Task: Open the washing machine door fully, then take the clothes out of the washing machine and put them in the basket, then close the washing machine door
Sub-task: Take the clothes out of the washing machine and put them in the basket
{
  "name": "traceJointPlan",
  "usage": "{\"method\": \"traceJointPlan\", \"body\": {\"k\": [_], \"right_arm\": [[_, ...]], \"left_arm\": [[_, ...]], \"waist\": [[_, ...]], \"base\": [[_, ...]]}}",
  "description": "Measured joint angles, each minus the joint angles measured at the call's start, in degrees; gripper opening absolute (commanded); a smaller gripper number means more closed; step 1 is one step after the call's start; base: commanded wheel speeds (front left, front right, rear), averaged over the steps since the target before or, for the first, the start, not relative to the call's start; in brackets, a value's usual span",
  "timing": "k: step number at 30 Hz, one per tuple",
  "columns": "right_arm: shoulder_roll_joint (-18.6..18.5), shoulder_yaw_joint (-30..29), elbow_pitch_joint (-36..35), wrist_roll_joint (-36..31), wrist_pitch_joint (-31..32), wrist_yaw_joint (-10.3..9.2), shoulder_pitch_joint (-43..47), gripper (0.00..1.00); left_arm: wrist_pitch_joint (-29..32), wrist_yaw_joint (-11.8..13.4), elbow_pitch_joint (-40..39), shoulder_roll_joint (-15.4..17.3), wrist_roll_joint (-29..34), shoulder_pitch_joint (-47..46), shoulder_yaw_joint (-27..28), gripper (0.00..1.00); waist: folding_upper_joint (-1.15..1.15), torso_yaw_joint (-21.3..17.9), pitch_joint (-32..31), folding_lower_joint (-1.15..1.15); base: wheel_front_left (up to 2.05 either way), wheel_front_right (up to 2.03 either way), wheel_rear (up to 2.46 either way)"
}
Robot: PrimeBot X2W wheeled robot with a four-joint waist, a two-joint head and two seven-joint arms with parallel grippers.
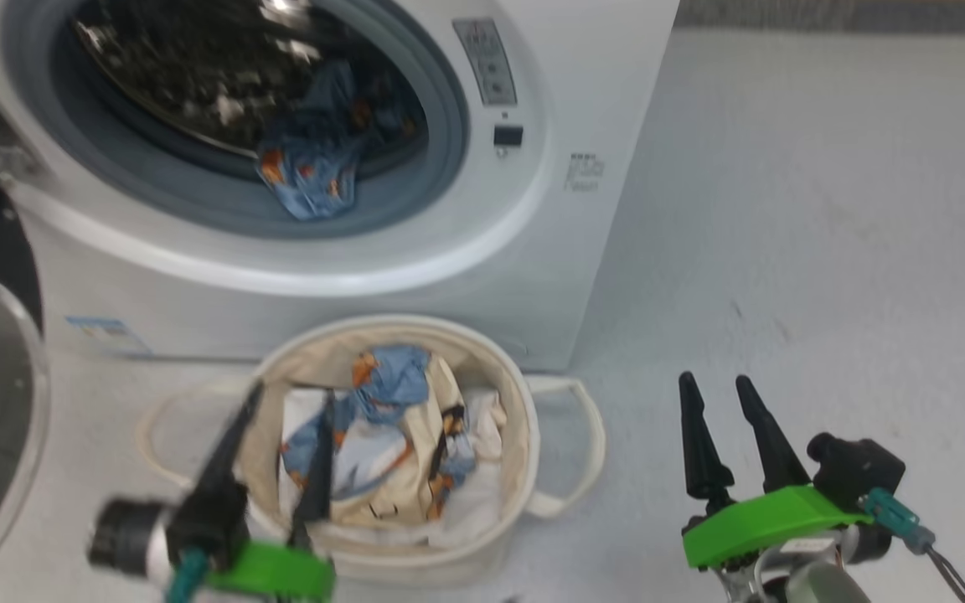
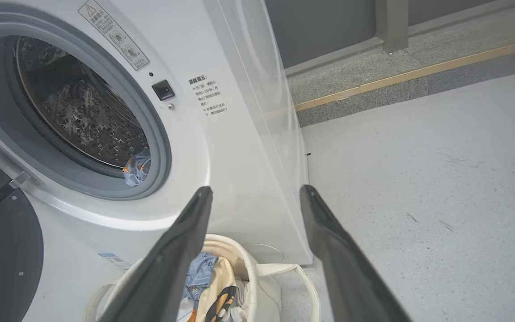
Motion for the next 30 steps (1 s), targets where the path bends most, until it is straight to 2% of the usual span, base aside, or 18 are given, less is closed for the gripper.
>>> {"method": "traceJointPlan", "body": {"k": [11, 15, 20, 23, 25, 30], "right_arm": [[-0.01, 1.46, -2.68, 0.98, 0.0, 0.0, -7.72, 1.0], [-0.01, 2.48, -3.26, 1.75, 0.0, 0.0, -10.16, 1.0], [-0.01, 3.24, -3.99, 2.97, 0.0, 0.0, -12.15, 1.0], [-0.01, 3.59, -4.27, 3.63, 0.0, 0.0, -12.9, 1.0], [-0.01, 3.92, -4.71, 3.96, 0.0, 0.0, -13.21, 1.0], [-0.01, 4.23, -5.5, 4.22, 0.0, 0.0, -14.67, 1.0]], "left_arm": [[0.01, -5.24, 15.25, 2.35, -2.69, -26.22, 3.01, 1.0], [2.48, -6.43, 22.36, 3.3, -5.01, -36.25, 4.83, 1.0], [6.69, -6.27, 30.19, 5.27, -6.22, -46.71, 7.05, 1.0], [9.13, -4.56, 34.77, 6.54, -6.34, -51.87, 8.13, 1.0], [11.28, -4.34, 37.77, 7.14, -6.49, -54.96, 8.53, 1.0], [15.12, -4.34, 43.88, 7.21, -8.5, -61.52, 9.8, 1.0]], "waist": [[0.0, -2.39, 13.16, 0.0], [0.0, -3.55, 17.78, 0.01], [0.0, -5.47, 22.26, 0.01], [0.0, -6.72, 24.25, 0.01], [0.0, -7.5, 25.38, 0.01], [0.0, -8.89, 28.02, 0.02]], "base": [[0.0, 0.0, 0.0], [0.0, 0.0, 0.0], [0.0, 0.0, 0.0], [0.0, 0.0, 0.0], [0.0, 0.0, 0.0], [0.0, 0.0, 0.0]]}}
